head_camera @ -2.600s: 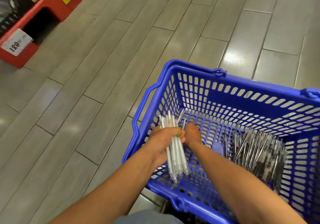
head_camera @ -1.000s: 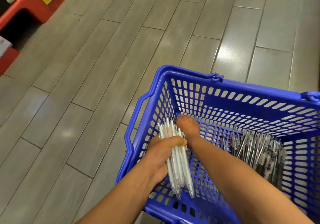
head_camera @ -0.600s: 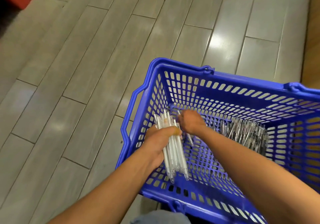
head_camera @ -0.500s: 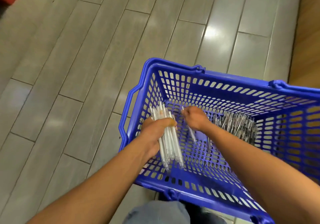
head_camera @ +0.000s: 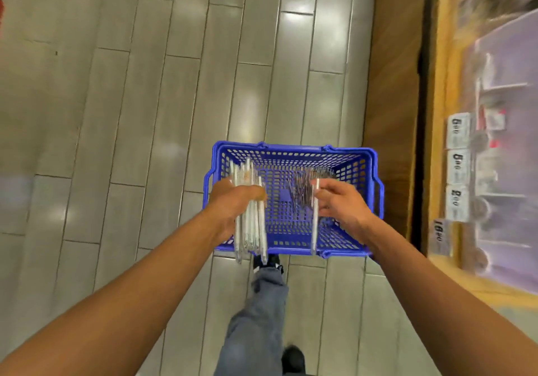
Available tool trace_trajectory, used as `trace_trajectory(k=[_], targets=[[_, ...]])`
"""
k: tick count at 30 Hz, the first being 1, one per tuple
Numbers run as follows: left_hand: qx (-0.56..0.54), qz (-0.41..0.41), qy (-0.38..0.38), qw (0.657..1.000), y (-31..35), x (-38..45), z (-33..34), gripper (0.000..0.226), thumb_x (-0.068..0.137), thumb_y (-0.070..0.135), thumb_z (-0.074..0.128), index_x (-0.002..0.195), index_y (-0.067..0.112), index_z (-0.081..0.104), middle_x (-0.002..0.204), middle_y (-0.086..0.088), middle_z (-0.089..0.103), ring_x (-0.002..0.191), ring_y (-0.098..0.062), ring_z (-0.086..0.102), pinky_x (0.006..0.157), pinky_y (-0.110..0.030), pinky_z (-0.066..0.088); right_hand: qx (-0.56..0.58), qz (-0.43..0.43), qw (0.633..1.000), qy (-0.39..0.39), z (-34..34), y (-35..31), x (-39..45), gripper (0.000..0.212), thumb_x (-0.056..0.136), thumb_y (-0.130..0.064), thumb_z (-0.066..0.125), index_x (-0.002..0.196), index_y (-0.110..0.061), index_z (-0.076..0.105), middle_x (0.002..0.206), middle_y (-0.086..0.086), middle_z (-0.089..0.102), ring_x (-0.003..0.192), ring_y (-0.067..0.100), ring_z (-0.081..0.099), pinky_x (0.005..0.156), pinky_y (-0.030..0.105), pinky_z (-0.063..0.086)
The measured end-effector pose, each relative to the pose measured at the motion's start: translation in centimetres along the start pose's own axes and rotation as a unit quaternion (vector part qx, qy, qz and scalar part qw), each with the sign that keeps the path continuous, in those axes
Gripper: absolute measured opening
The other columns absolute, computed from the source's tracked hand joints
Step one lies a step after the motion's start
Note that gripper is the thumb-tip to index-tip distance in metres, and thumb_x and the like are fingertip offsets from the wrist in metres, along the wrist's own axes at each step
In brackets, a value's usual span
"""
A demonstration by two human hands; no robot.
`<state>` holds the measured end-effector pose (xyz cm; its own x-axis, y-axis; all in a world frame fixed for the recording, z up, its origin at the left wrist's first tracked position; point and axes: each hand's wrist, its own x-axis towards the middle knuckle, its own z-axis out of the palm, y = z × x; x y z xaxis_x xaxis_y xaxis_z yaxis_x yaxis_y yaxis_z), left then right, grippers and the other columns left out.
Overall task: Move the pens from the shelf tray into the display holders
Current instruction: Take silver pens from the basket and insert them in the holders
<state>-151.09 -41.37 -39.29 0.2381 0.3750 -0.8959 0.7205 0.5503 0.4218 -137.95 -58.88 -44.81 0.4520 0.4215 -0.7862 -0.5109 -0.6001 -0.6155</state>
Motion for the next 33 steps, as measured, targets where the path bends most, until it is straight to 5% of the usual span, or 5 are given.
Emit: trace_trajectory(k=[8, 14, 21, 28, 33], targets=[[0.067, 0.020, -0.068, 0.995, 4.9, -13.9, 2.8, 0.032, 0.073, 0.000, 0.073, 0.103, 0.007, 0.070, 0.103, -0.021, 0.073, 0.094, -0.037, 0.071, 0.085, -0.055, 0.058, 0.091, -0.018, 0.994, 0.065, -7.0, -5.4, -17.0, 0.021, 0.097, -0.008, 0.055, 0.115, -0.009, 0.066, 0.097, 0.014, 0.066, 0.083, 0.021, 0.064, 0.077, 0.036, 0.059], [0.104, 0.065, -0.115, 0.986, 6.4, -22.5, 6.6, 0.044, 0.068, 0.006, 0.077, 0.111, 0.006, 0.068, 0.103, -0.022, 0.072, 0.097, -0.040, 0.069, 0.091, -0.057, 0.054, 0.149, -0.066, 0.978, 0.126, -13.5, -6.0, -28.2, 0.016, 0.096, -0.007, 0.056, 0.107, -0.003, 0.068, 0.075, -0.001, 0.068, 0.067, 0.009, 0.063, 0.059, 0.022, 0.053], [0.145, 0.122, -0.155, 0.970, 5.6, -34.8, 15.4, 0.009, 0.080, -0.007, 0.067, 0.088, -0.003, 0.066, 0.069, -0.017, 0.065, 0.056, -0.025, 0.063, 0.057, -0.032, 0.054, 0.150, -0.117, 0.964, 0.188, -22.9, -3.7, -41.0, 0.020, 0.097, -0.008, 0.057, 0.112, 0.004, 0.064, 0.085, 0.010, 0.064, 0.073, 0.015, 0.061, 0.061, 0.020, 0.052], [0.140, 0.151, -0.204, 0.957, 3.6, -44.9, 27.2, 0.007, 0.083, -0.009, 0.062, 0.079, -0.002, 0.062, 0.052, -0.014, 0.060, 0.040, -0.022, 0.059, 0.041, -0.026, 0.050, 0.170, -0.161, 0.944, 0.231, -32.5, -0.6, -51.2, 0.008, 0.095, -0.009, 0.060, 0.099, -0.011, 0.066, 0.080, 0.006, 0.059, 0.067, 0.010, 0.058, 0.058, 0.018, 0.050], [0.156, 0.151, -0.255, 0.942, 3.4, -48.6, 33.8, 0.017, 0.080, -0.006, 0.067, 0.096, -0.003, 0.061, 0.071, -0.021, 0.064, 0.067, -0.034, 0.065, 0.076, -0.054, 0.057, 0.148, -0.181, 0.941, 0.243, -38.6, 0.0, -55.0, 0.011, 0.096, -0.012, 0.060, 0.102, -0.008, 0.067, 0.088, 0.014, 0.063, 0.078, 0.022, 0.060, 0.072, 0.033, 0.057]])
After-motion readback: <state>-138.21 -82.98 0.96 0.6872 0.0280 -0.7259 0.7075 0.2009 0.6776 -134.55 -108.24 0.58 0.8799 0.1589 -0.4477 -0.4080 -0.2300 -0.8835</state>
